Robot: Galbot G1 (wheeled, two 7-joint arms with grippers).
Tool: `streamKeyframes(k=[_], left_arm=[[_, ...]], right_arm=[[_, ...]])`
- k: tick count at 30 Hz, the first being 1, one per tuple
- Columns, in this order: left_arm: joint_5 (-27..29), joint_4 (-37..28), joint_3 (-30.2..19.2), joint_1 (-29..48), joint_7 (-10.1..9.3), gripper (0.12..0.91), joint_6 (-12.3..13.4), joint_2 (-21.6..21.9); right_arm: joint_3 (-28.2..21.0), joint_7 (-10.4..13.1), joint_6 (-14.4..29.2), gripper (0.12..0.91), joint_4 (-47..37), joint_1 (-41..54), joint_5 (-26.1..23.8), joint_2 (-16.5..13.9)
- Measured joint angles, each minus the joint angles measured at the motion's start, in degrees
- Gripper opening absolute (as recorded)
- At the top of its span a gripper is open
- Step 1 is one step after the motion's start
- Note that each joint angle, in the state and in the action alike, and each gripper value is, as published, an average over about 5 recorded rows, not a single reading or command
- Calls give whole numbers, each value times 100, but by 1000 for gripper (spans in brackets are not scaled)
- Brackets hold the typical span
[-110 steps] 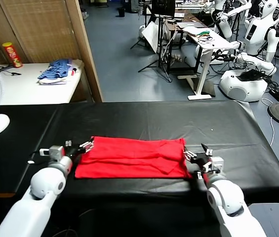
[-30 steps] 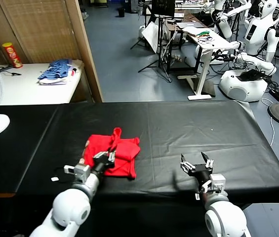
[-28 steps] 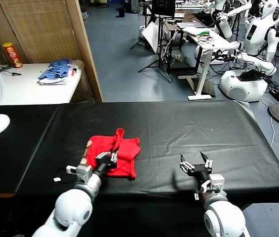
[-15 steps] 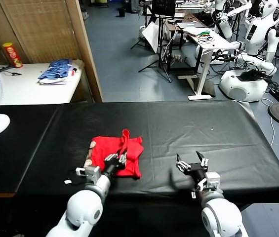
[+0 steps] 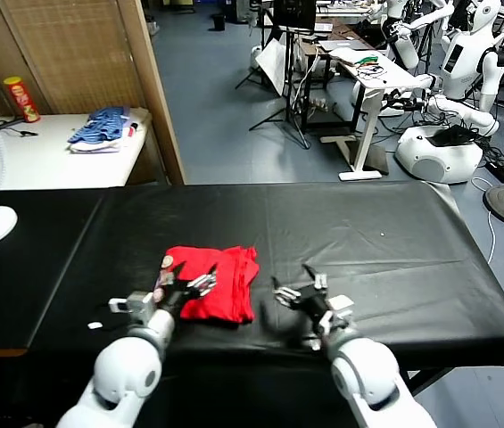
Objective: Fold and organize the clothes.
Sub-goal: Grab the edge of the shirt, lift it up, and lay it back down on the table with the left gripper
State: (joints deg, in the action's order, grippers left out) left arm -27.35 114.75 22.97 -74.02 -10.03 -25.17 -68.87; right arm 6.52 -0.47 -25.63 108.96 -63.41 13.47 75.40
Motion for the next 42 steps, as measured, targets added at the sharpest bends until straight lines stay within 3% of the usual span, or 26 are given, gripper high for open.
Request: streamKeyframes(k=[4, 10, 12, 19, 30, 33, 42], left_arm=[[68, -52, 413, -224, 20, 798, 51, 47], [-76, -157, 790, -376, 95, 798, 89, -25], [-220, -208, 856, -364, 130, 798, 89, -40], [-946, -386, 972, -256, 230, 798, 90, -59], [-2380, -582, 995, -244, 315, 775, -16, -183], [-2586, -656, 982, -209, 338, 678, -6, -199], [-2845, -861, 998, -77, 262, 215, 47, -137]], right_arm=[[-441, 64, -49, 798, -392, 405, -243, 139], [-678, 290, -307, 798, -852, 563, -1370, 258], [-685, 355, -214, 798, -899, 547, -1513, 286], [-573, 759, 445, 798, -788, 428, -916, 397], [390, 829, 516, 798, 331, -102, 24, 37], [652, 827, 535, 798, 554, -287, 69, -45], [1003, 819, 549, 798, 935, -705, -72, -23]])
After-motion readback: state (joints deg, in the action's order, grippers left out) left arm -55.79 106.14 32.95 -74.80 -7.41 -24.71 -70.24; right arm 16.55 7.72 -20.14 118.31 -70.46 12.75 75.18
